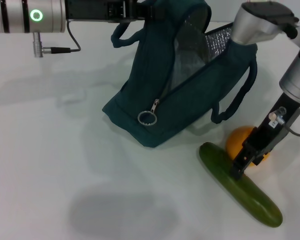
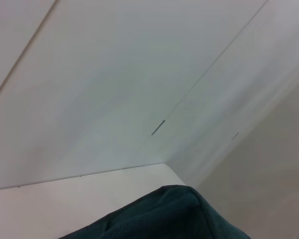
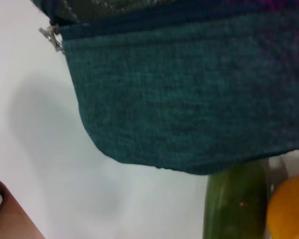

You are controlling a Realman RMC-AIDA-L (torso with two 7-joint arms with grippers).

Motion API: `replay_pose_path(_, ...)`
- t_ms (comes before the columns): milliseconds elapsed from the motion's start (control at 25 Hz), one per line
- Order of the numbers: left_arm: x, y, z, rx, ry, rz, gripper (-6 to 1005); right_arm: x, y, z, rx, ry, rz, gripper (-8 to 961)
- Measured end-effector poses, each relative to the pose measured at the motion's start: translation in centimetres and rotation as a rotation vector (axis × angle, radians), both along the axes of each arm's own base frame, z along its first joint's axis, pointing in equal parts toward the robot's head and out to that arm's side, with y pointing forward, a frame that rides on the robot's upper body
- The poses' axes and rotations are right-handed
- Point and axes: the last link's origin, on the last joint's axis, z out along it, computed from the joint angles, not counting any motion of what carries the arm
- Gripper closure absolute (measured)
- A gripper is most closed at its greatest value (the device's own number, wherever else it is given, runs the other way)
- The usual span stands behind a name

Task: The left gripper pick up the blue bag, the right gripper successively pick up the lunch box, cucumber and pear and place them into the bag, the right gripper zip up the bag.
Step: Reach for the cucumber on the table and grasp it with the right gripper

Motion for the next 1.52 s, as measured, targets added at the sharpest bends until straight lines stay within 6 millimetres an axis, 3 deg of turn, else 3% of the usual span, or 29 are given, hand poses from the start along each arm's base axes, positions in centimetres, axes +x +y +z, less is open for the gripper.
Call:
replay_pose_path(600,0.2,-0.1,-0.2,0.001,-0.002,-0.014,946,0.5,-0.2,-2.2,-0.020,-0.054,0.045,219)
replay_pose_path(1000,-0.2,-0.3,0.0,0.010,-0.016,-0.009,946,-0.1,1.0,-2.2,0.036,-0.060,0.109,222)
replay_pose_path(1520,-0.3,-0.3,0.1,0.013,-0.018,-0.007,945,-0.1,-0.3,-3.5,-0.035,-0.074,0.123,222)
